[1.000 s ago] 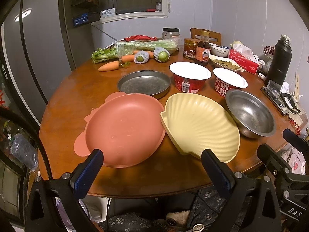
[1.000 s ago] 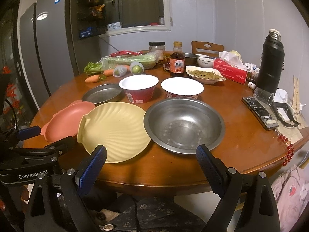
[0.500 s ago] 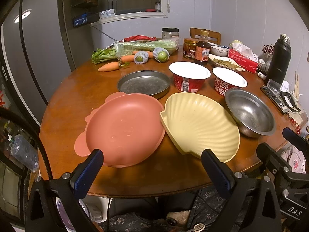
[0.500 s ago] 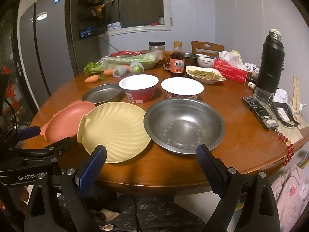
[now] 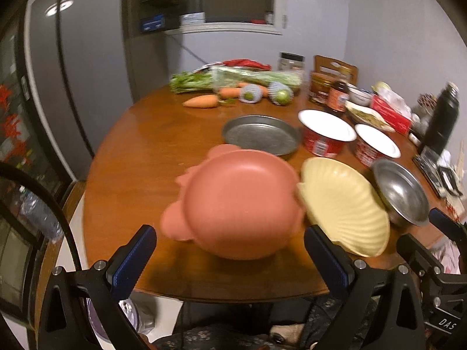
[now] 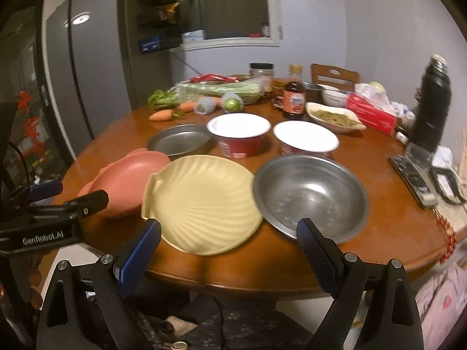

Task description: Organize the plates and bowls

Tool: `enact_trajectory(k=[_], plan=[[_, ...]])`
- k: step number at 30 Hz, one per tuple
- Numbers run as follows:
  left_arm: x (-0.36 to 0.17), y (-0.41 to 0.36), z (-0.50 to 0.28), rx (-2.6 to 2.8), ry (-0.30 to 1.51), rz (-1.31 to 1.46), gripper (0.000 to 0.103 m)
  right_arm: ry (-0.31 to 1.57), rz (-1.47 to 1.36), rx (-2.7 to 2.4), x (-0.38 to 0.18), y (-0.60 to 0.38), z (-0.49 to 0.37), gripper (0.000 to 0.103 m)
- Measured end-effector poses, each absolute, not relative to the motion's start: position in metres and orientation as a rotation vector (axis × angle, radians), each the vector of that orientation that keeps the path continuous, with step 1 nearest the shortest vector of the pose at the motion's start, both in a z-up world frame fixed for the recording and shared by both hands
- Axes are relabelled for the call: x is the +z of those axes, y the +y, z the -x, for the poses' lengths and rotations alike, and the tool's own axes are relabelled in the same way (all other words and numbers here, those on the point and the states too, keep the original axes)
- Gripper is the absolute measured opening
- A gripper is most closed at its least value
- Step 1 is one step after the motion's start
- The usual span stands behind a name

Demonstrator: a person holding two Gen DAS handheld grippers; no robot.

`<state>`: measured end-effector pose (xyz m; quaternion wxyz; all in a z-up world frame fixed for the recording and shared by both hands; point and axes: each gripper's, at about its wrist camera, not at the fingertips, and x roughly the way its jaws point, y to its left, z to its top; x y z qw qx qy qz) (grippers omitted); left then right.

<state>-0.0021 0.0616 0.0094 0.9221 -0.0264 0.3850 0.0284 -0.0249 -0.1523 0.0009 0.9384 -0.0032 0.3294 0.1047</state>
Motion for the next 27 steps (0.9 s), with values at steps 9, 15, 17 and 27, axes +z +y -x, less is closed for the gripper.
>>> enact_trajectory(k=[9,15,17,27], plan=[[-0.009,0.111,-0.005,0.132,0.84,0.135,0.102,0.662,0.056,0.381,0.015,-0.105,-0.015,0.094],[-0.023,0.12,-0.016,0.132,0.88,0.154,0.102,0.729,0.073,0.464,0.011,-0.074,-0.057,0.094],[-0.027,0.12,-0.019,0.125,0.889,0.16,0.102,0.74,0.106,0.473,0.009,-0.066,-0.071,0.094],[-0.037,0.125,-0.038,0.09,0.919,0.18,0.101,0.848,0.188,0.52,-0.017,-0.037,-0.131,0.079]])
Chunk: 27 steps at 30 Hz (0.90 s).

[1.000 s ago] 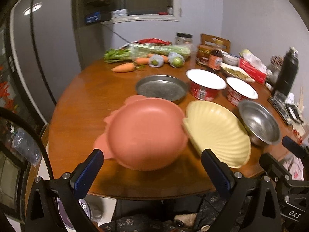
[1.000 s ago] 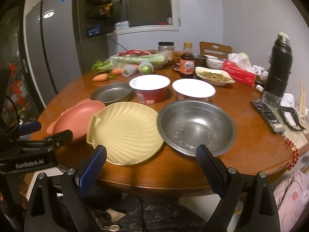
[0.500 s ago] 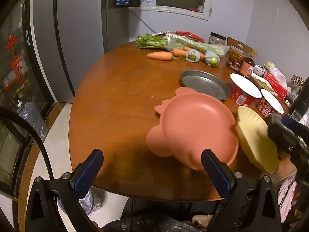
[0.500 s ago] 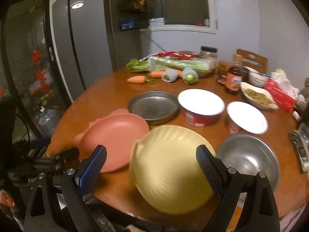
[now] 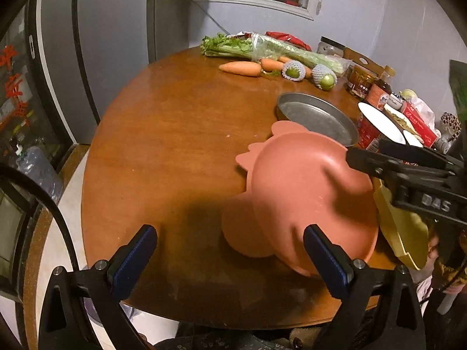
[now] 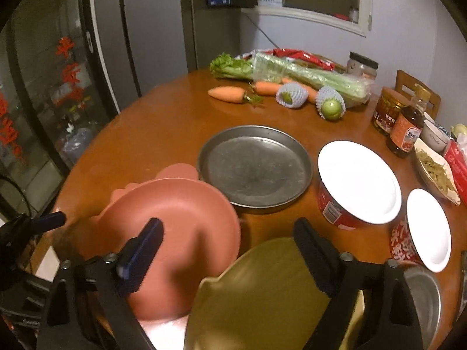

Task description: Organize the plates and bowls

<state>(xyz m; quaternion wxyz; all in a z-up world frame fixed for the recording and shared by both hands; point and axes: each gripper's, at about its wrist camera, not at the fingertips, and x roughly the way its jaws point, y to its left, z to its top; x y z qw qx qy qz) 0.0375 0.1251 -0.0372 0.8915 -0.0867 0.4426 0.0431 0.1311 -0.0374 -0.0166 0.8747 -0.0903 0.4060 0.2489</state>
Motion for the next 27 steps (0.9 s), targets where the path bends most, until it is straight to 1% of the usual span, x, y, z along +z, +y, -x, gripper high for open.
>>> enact_trajectory(k=[1,5,7,8,12,13,15,16,18,21,25,27], plan=[[-0.038,0.125,-0.038,0.086,0.921,0.185,0.1,0.858,0.2,0.532,-0.019,-0.035,-0.135,0.07],[-0.039,0.12,-0.038,0.068,0.924,0.172,0.097,0.887,0.257,0.54,-0.029,-0.026,-0.142,0.061],[-0.04,0.118,-0.039,0.057,0.929,0.176,0.095,0.896,0.279,0.551,-0.032,-0.024,-0.144,0.052],[-0.04,0.117,-0.039,0.049,0.932,0.179,0.09,0.905,0.282,0.553,-0.033,-0.023,-0.146,0.05],[-0.042,0.112,-0.041,0.037,0.941,0.18,0.084,0.918,0.296,0.568,-0.036,-0.02,-0.15,0.042],[-0.041,0.111,-0.041,0.034,0.941,0.179,0.082,0.922,0.305,0.573,-0.038,-0.018,-0.151,0.037],[-0.041,0.11,-0.042,0.021,0.936,0.183,0.077,0.927,0.317,0.578,-0.039,-0.016,-0.151,0.031],[-0.04,0.108,-0.042,0.016,0.936,0.18,0.071,0.931,0.316,0.59,-0.04,-0.015,-0.151,0.028],[-0.04,0.106,-0.041,0.006,0.935,0.18,0.064,0.933,0.313,0.593,-0.041,-0.014,-0.151,0.028],[-0.039,0.106,-0.041,0.011,0.933,0.178,0.061,0.932,0.304,0.589,-0.04,-0.014,-0.151,0.028],[-0.037,0.112,-0.04,0.021,0.931,0.196,0.05,0.93,0.288,0.58,-0.039,-0.015,-0.15,0.028],[-0.034,0.115,-0.037,0.026,0.924,0.201,0.049,0.926,0.282,0.577,-0.037,-0.015,-0.149,0.028]])
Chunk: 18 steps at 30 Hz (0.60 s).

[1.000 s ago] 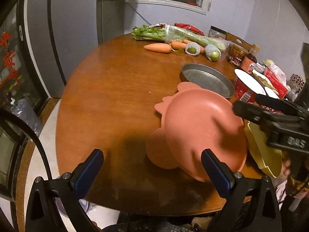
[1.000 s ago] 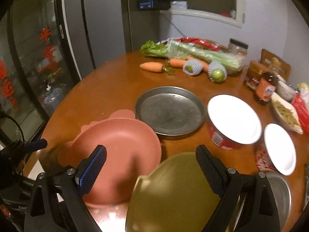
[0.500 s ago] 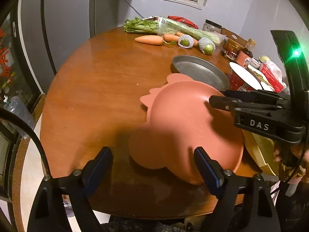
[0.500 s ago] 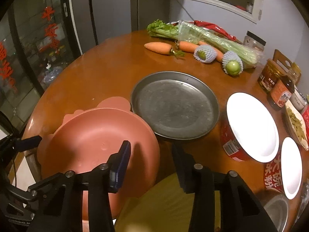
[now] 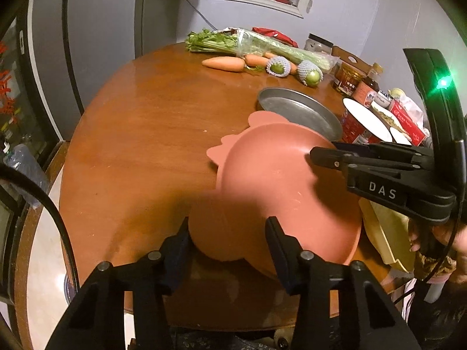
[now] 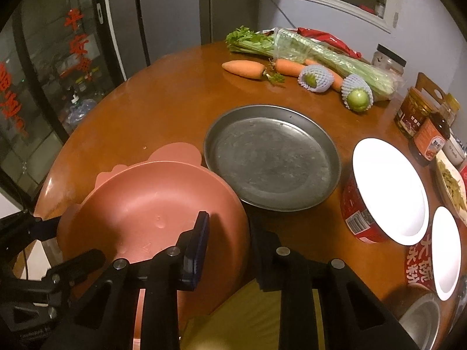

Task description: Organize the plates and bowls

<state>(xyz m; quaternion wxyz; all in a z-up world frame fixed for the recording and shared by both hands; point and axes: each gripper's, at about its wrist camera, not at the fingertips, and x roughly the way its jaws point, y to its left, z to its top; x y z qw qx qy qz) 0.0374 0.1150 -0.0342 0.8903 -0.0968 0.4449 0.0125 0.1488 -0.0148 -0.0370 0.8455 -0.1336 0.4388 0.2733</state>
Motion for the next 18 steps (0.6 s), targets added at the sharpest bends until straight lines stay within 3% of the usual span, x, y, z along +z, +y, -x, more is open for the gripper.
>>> enact_trajectory(k=[18], plan=[[-0.027,0.172,-0.036,0.168,0.897,0.237,0.049,0.866,0.294,0.667,-0.007,0.055,-0.151,0.03]])
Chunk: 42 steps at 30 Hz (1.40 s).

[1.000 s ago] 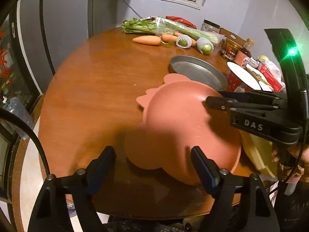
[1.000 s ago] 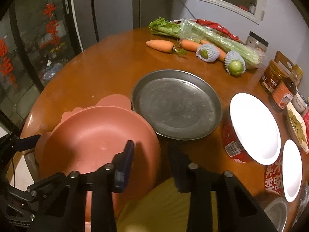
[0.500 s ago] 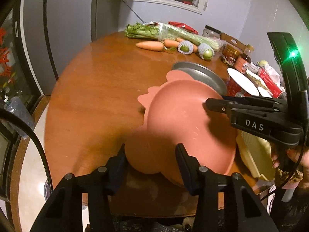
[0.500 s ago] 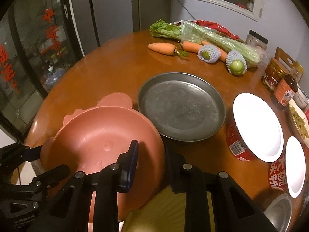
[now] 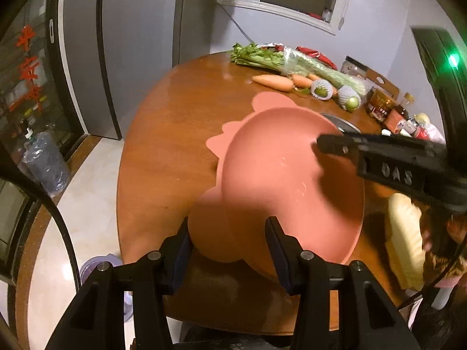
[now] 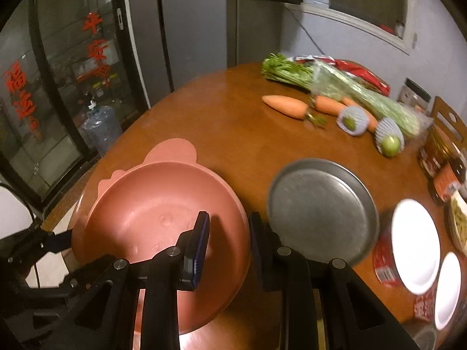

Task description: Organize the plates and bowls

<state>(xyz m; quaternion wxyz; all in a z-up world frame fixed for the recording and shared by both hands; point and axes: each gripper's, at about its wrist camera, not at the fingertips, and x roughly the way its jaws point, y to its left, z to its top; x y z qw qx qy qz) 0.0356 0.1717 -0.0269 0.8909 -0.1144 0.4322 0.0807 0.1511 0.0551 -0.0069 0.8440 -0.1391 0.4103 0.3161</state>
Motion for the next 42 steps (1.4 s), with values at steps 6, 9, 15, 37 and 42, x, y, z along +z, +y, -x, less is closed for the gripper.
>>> enact_trajectory(k=[6,9,15,37,42], plan=[[-0.035,0.178,-0.04,0.18,0.917,0.239,0.049,0.881,0.319,0.673,-0.016,0.08,-0.166,0.03],[-0.035,0.179,-0.041,0.177,0.914,0.234,0.049,0.897,0.304,0.672,-0.022,0.086,-0.175,0.03],[-0.035,0.178,-0.047,0.169,0.912,0.221,0.05,0.902,0.296,0.658,-0.027,0.089,-0.186,0.03],[-0.034,0.17,-0.057,0.155,0.928,0.194,0.052,0.906,0.285,0.644,-0.032,0.086,-0.192,0.039],[-0.036,0.172,-0.057,0.162,0.931,0.197,0.052,0.898,0.285,0.647,-0.03,0.088,-0.19,0.039]])
